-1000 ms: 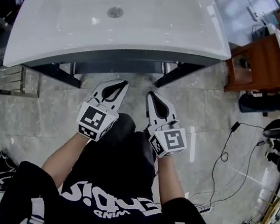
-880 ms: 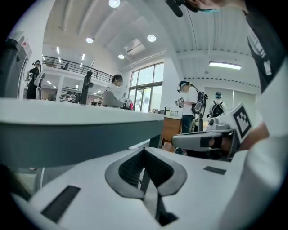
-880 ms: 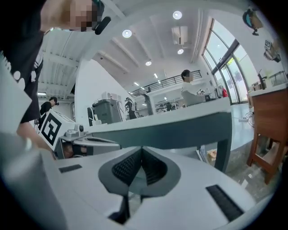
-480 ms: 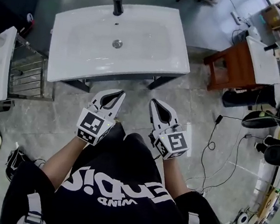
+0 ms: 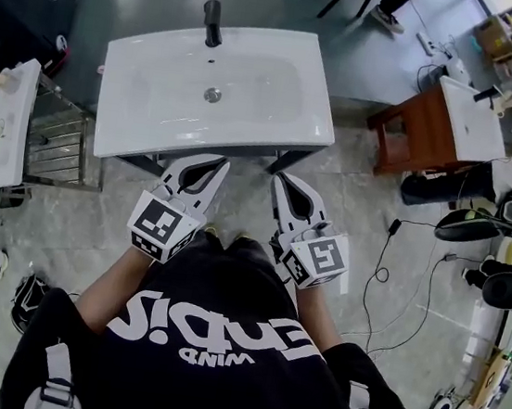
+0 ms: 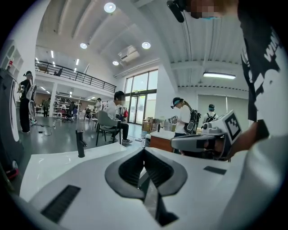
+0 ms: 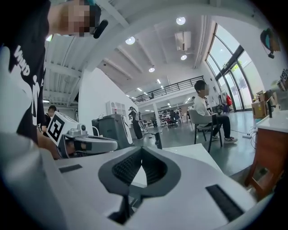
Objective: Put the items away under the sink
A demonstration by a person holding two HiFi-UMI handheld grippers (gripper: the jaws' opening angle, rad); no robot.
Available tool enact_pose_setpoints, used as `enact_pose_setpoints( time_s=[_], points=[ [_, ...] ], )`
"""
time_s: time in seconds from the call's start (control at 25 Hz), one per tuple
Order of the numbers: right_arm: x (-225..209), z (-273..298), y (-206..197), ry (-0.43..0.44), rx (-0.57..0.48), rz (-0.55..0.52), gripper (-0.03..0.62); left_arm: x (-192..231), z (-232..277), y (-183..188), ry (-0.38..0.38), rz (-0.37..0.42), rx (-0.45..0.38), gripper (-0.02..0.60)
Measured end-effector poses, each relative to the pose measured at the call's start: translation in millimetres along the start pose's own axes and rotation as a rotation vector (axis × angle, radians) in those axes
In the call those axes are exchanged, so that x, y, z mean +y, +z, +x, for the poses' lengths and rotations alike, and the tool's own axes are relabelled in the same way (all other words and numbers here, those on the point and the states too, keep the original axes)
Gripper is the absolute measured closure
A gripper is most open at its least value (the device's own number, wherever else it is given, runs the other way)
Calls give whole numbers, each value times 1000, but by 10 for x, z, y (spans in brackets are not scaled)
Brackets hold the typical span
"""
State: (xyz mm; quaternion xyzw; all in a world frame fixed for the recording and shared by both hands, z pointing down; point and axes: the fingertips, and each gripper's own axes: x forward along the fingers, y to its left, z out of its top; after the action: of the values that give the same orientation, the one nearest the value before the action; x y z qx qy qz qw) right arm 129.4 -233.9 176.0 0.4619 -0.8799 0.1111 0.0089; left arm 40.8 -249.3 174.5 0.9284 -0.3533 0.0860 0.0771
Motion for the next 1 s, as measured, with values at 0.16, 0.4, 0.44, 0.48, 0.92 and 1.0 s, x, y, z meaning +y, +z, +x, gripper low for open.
enact_pose_setpoints(
  time_s=[0.16,0.4,0.44,0.48,0.92,1.0],
  points=[
    [-2,-55,146,45,-22,-34,576,-72,-23,177,1,27,-51,561],
    [-12,-129,188,57,-47,-39,576,-98,-110,251,34,24,-84,561],
    [-18,-131,187,57,-49,-37,576,-104,-118,267,41,24,-91,561],
    [-20,-128,187,58,-51,-38,576,-108,-124,281,48,23,-98,561],
    [-3,-272,235,50,-71,-42,576,-246,-172,287,71,39,-100,561],
    [-11,-297,241,48,-74,-40,576,-264,-167,287,74,42,-102,561]
  ],
)
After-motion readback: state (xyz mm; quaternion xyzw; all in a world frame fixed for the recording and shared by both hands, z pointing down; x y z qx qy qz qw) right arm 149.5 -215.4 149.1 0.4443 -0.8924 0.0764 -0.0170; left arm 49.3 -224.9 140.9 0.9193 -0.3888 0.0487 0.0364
